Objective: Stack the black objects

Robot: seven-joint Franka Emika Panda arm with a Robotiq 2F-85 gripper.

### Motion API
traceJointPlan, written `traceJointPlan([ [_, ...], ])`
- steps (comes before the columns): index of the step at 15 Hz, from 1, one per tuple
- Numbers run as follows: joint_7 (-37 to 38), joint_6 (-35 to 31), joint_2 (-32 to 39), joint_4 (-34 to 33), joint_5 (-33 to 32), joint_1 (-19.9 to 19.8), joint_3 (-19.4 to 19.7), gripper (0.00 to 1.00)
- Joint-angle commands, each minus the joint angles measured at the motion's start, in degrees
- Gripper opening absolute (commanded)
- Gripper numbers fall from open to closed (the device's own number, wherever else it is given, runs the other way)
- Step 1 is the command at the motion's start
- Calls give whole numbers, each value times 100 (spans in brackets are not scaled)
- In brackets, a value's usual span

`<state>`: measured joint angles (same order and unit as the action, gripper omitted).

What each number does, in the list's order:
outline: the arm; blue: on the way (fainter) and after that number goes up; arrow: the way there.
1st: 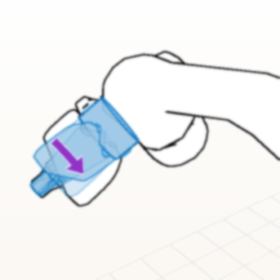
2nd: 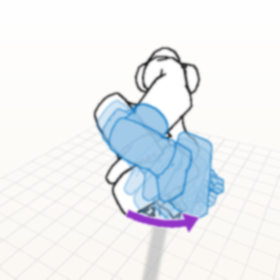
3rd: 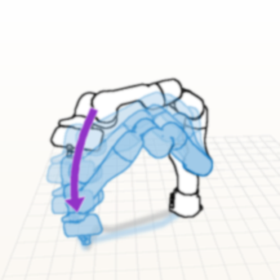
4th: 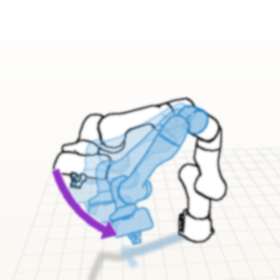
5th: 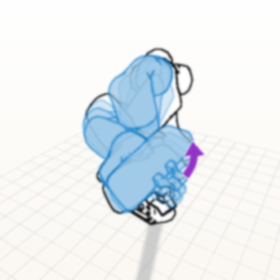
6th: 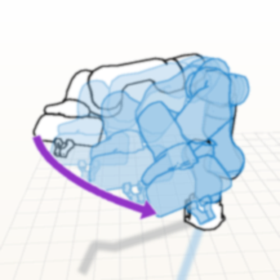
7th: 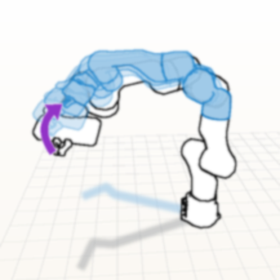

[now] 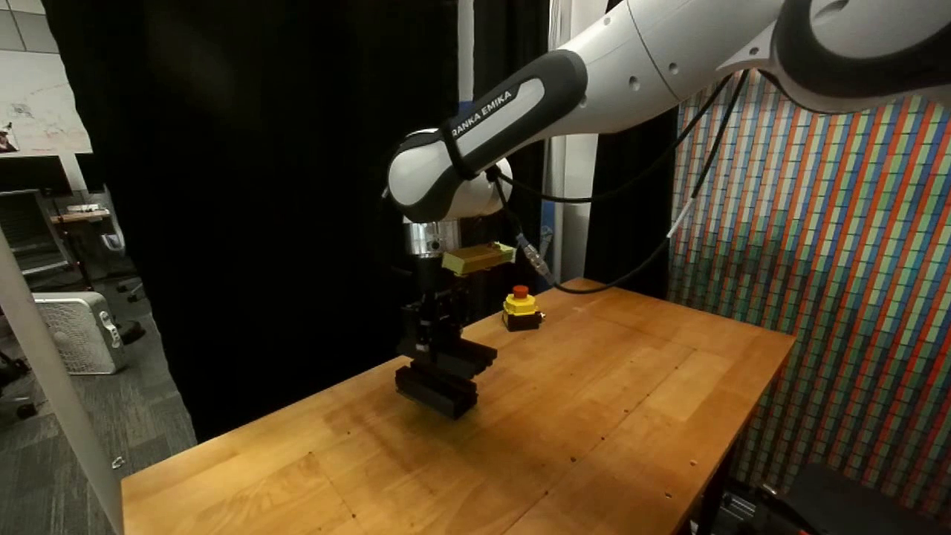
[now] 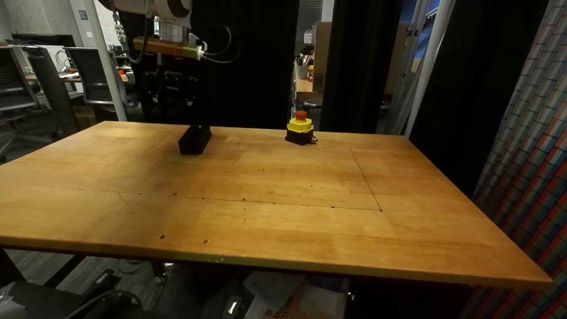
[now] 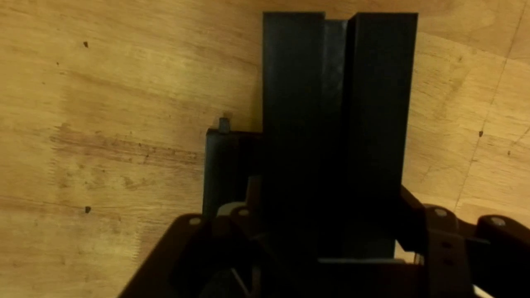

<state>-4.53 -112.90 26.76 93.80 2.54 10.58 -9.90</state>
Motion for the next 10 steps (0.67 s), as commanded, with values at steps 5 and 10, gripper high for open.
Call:
traceJointPlan([
  [5, -454, 523, 892, -1417, -357, 125, 25, 45],
  [10, -395, 362, 1175, -1759, -338, 196, 32, 45],
])
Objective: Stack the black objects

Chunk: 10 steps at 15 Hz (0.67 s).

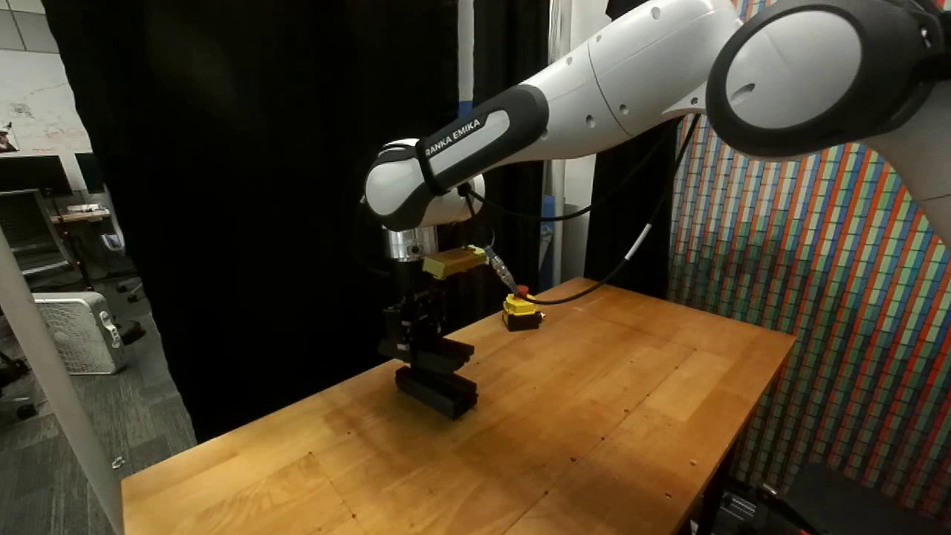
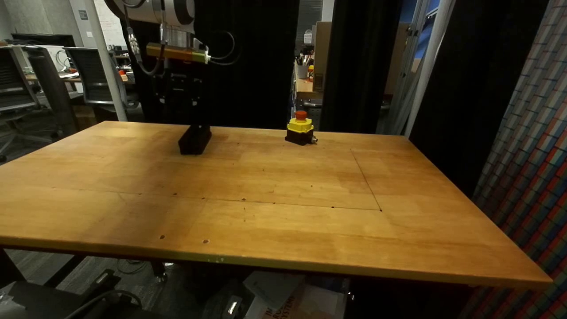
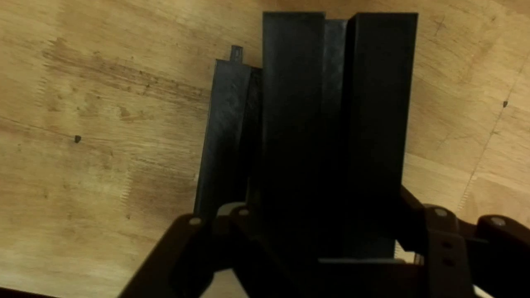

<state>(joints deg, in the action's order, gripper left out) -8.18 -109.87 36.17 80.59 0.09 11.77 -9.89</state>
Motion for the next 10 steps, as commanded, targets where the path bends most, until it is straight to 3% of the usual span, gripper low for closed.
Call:
traceJointPlan([
  [1, -36, 55, 317, -524, -100, 90, 37, 45],
  [10, -17, 55, 715, -850, -296, 125, 136, 45],
])
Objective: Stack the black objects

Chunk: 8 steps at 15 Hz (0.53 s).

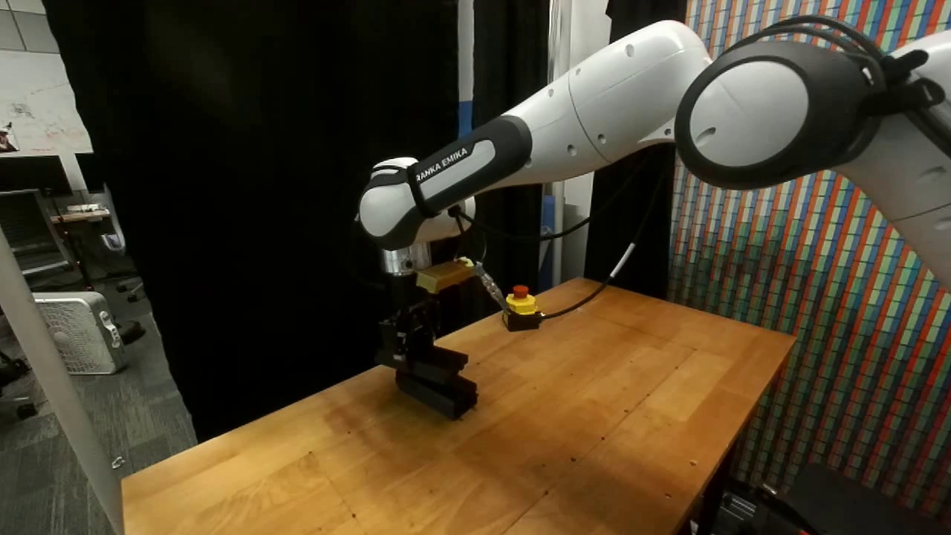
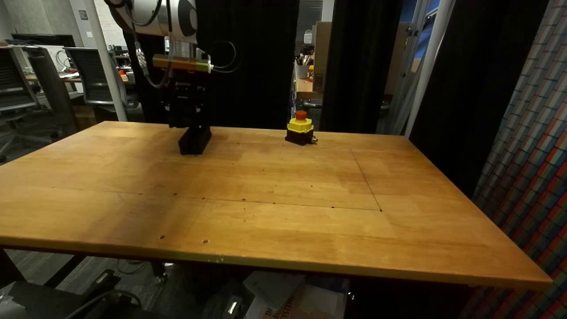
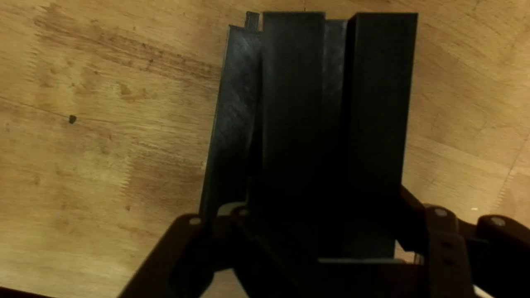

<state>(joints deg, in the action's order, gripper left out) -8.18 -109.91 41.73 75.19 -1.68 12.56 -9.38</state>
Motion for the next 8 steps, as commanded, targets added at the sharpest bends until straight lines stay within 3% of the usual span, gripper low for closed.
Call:
traceJointPlan([
  [1, -29, 49, 169, -307, -124, 35, 91, 45],
  [8, -39, -38, 200, -267, -121, -5, 155, 45],
])
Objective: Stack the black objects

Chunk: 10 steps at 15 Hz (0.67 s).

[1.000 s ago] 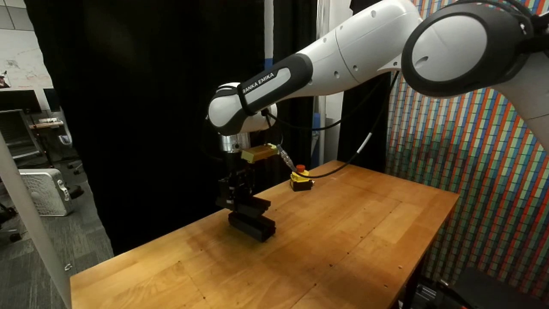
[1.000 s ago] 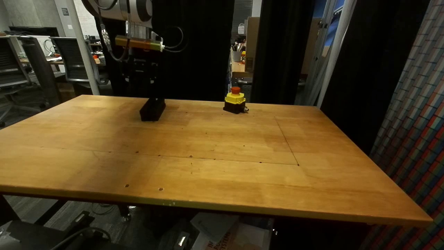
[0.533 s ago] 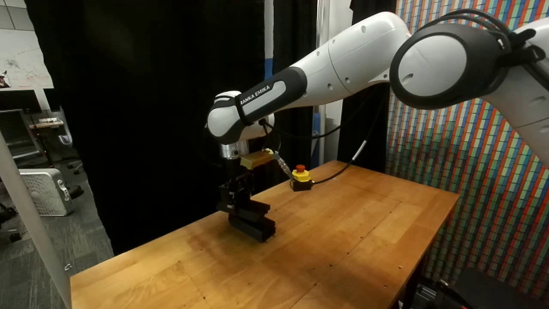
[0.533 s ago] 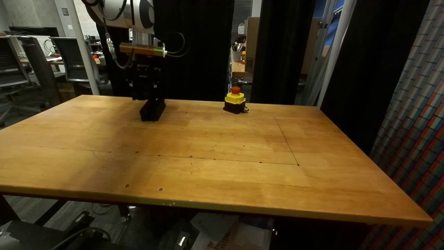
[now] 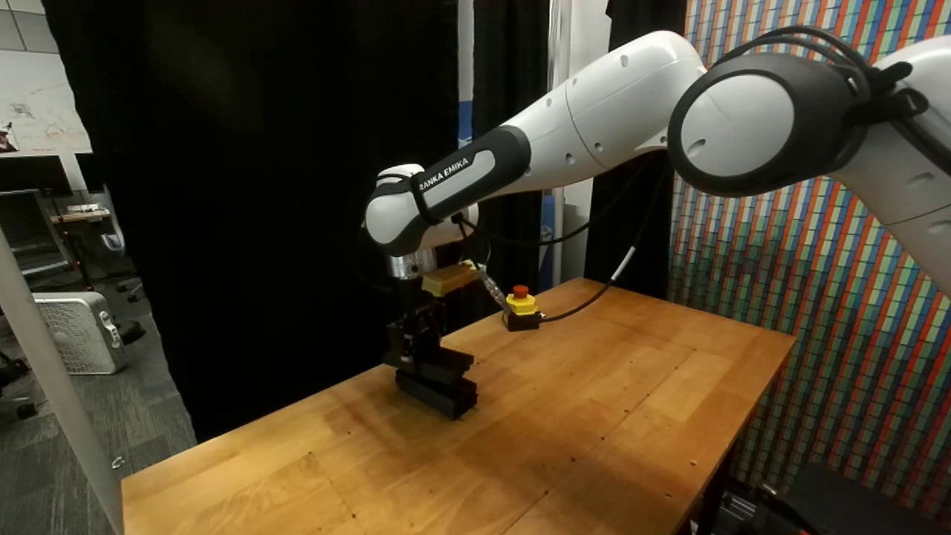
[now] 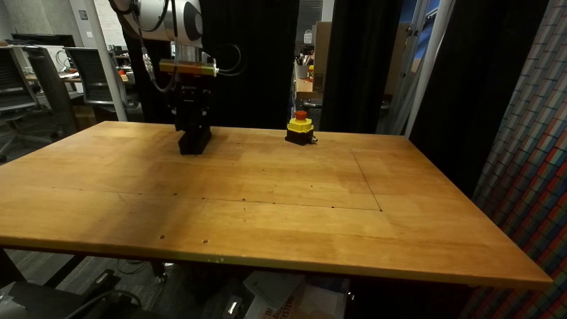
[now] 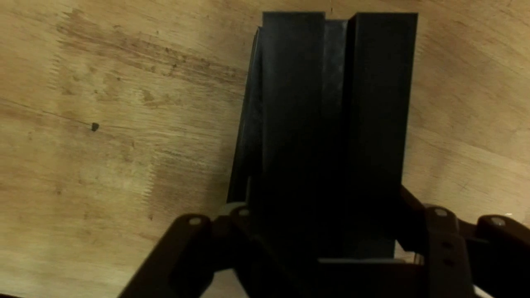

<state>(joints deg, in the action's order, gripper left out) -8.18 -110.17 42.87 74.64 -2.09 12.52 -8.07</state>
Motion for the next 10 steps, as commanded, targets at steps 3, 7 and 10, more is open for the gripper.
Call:
traceJointPlan([
  [3, -39, -94, 114, -187, -29, -27, 7, 45],
  [7, -14, -191, 129, -138, -11, -46, 10, 45],
  [10, 0, -282, 119, -72, 14, -78, 8, 45],
])
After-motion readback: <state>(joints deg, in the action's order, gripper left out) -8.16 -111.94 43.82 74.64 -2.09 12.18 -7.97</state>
